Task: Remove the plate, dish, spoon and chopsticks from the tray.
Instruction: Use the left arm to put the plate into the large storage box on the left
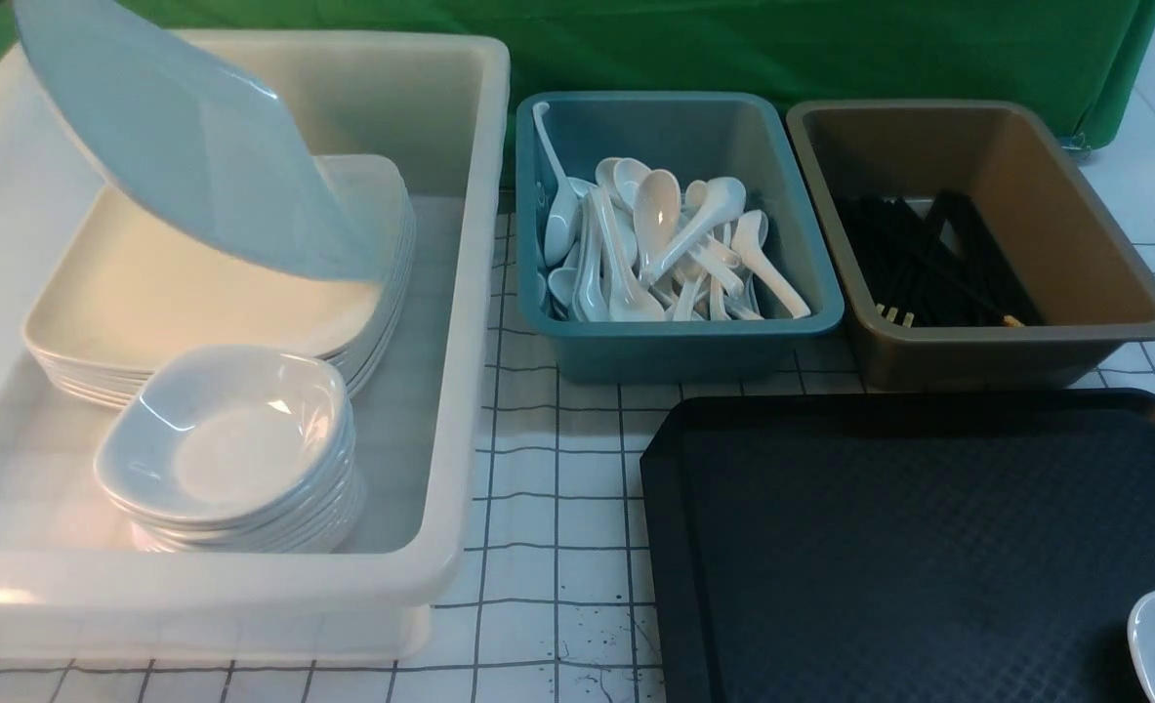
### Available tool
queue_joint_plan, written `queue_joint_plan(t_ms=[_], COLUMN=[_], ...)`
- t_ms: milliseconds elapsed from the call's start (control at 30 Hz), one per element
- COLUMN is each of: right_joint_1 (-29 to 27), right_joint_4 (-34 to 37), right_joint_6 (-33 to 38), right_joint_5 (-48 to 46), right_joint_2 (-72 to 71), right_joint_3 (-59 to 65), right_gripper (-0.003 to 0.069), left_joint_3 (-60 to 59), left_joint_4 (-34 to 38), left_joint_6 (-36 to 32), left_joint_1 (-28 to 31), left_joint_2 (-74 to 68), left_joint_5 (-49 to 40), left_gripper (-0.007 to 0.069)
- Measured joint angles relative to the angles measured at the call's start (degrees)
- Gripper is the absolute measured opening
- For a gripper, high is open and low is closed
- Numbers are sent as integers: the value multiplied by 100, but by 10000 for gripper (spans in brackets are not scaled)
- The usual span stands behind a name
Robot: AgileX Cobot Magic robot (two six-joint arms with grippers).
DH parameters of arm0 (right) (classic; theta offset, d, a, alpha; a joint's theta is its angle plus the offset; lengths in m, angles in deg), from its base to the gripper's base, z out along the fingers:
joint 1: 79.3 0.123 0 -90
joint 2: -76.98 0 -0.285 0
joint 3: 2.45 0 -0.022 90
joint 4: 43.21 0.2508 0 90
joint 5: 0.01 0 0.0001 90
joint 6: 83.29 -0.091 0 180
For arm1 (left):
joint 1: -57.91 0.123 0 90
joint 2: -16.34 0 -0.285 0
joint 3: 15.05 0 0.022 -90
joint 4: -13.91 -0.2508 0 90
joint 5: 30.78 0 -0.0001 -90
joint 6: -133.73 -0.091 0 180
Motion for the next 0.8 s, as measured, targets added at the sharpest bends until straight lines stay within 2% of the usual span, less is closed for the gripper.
queue_joint_plan(t_ms=[167,467,800], right_joint_1=[0,0,0], right_joint_4=[0,0,0], right_joint_6=[0,0,0], right_joint_5=[-9,-4,-4], right_joint_2=[0,0,0], right_joint_3=[0,0,0], right_gripper=[237,237,237], left_joint_3=[5,11,11], left_joint_4=[-408,-1765,-2349], left_joint_6=[6,6,16], left_joint_1=[44,78,68], left_joint_2=[-102,-127,-332], left_joint_5=[-45,-517,-876], left_gripper=[20,18,31])
